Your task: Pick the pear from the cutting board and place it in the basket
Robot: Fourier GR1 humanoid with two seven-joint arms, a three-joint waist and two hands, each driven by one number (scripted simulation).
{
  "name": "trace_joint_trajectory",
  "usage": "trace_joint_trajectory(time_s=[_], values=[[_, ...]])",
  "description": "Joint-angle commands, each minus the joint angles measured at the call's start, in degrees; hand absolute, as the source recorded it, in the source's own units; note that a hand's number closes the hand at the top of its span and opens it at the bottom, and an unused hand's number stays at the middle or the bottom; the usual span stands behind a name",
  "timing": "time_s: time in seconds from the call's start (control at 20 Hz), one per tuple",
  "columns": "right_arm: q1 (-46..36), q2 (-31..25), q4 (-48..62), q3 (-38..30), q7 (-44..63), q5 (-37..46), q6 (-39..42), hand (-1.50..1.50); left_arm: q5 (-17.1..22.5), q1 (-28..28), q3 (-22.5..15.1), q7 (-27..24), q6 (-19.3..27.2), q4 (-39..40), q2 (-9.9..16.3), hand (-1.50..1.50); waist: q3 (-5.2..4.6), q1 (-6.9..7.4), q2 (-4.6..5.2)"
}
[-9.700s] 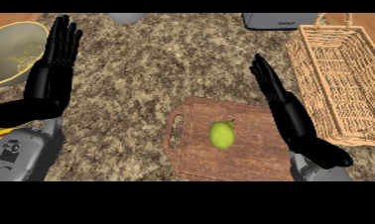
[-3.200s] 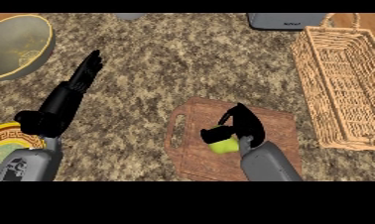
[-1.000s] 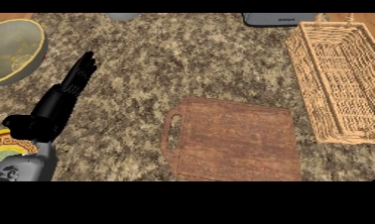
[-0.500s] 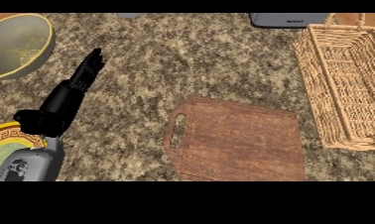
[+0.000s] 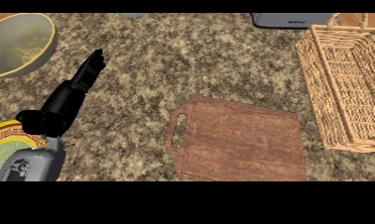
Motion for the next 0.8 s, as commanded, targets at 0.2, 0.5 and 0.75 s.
trace_joint_trajectory(time_s=[0.2,0.5,0.75], values=[[-8.33,5.15,23.2,2.63,-13.86,3.14,7.48,1.5,-1.01,0.74,1.25,-2.11,-1.03,1.15,-0.23,0.0,0.05,0.06,0.07],[-13.93,8.11,38.56,1.12,-25.3,7.16,9.38,1.5,-1.71,2.6,-0.03,-0.69,-1.03,-2.4,-1.91,0.0,0.07,0.07,-0.03],[-17.38,11.05,45.85,-0.67,-32.54,10.31,7.68,1.5,-1.33,-2.1,2.86,-1.41,-2.79,3.16,-0.83,0.0,0.05,-0.4,-0.03]])
